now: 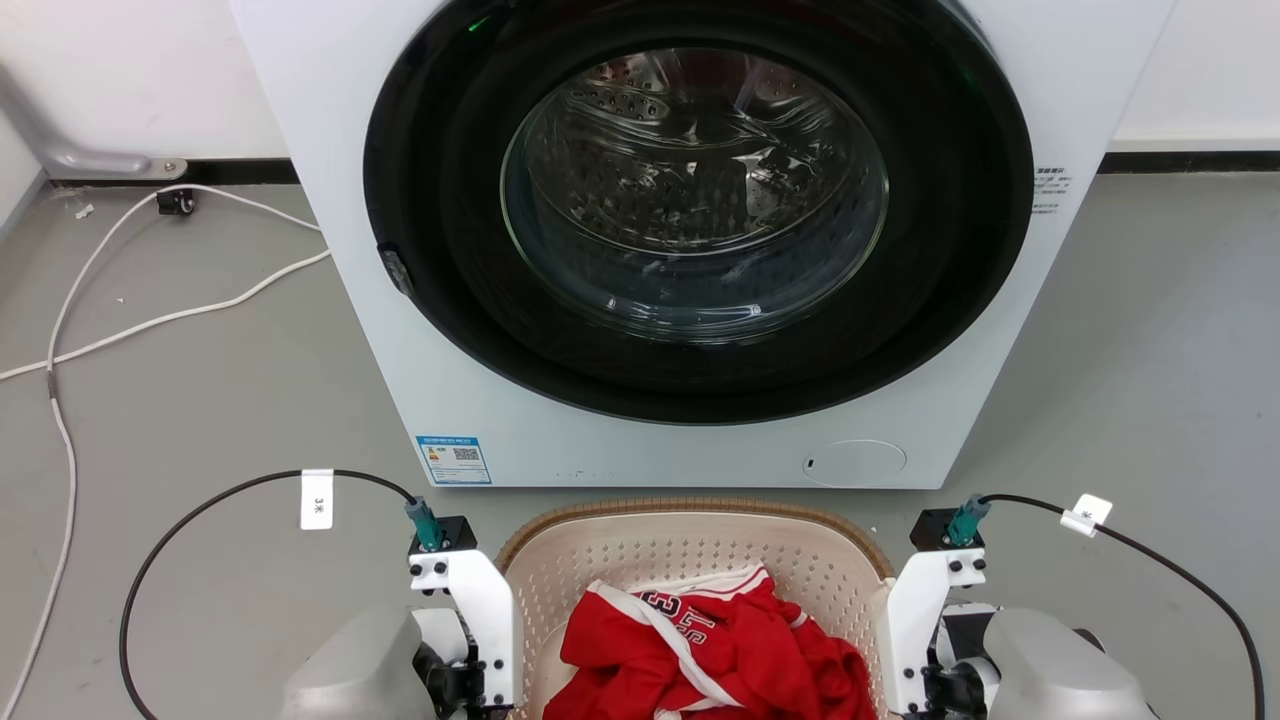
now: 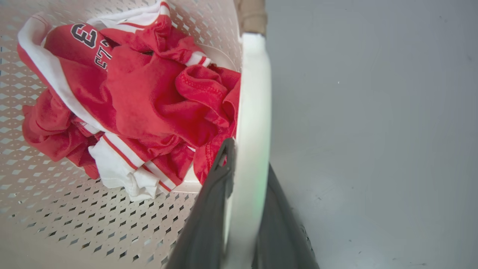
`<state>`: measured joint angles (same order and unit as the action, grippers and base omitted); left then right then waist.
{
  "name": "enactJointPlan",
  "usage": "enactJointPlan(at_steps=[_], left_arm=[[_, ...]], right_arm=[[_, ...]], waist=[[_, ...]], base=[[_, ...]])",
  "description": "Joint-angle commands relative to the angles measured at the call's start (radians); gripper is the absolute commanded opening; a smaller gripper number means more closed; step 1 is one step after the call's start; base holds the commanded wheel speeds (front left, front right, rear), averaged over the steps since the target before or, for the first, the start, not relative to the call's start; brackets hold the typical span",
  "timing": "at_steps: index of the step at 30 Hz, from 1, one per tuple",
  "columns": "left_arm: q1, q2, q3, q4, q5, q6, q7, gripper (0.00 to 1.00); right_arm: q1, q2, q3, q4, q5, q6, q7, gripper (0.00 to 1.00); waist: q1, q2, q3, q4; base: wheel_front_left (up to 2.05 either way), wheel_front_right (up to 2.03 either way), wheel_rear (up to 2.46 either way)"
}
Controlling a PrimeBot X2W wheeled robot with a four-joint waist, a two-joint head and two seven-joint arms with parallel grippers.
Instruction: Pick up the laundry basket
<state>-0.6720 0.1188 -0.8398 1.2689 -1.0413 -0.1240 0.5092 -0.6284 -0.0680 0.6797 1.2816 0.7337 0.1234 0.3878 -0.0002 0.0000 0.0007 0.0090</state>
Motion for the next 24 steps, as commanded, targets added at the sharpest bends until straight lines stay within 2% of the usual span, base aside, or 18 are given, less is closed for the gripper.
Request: enactJointPlan(at_steps=[1, 24], left_arm=[[0.008, -0.041, -0.004, -0.016, -0.01, -0.012, -0.001, 0.0], [0.014, -0.052, -0.022, -0.011, -0.039, -0.012, -0.001, 0.0]], right_arm=[[0.01, 0.033, 0.007, -0.013, 0.012, 0.013, -0.001, 0.0], [-0.001, 0.035, 0.043, -0.008, 0.047, 0.013, 0.02, 0.0]], waist=[[0.0002, 0.0, 0.001, -0.001], [0.0002, 0.0, 0.004, -0.004]], base=[[0.0, 0.0, 0.0], [0.0, 0.0, 0.0]])
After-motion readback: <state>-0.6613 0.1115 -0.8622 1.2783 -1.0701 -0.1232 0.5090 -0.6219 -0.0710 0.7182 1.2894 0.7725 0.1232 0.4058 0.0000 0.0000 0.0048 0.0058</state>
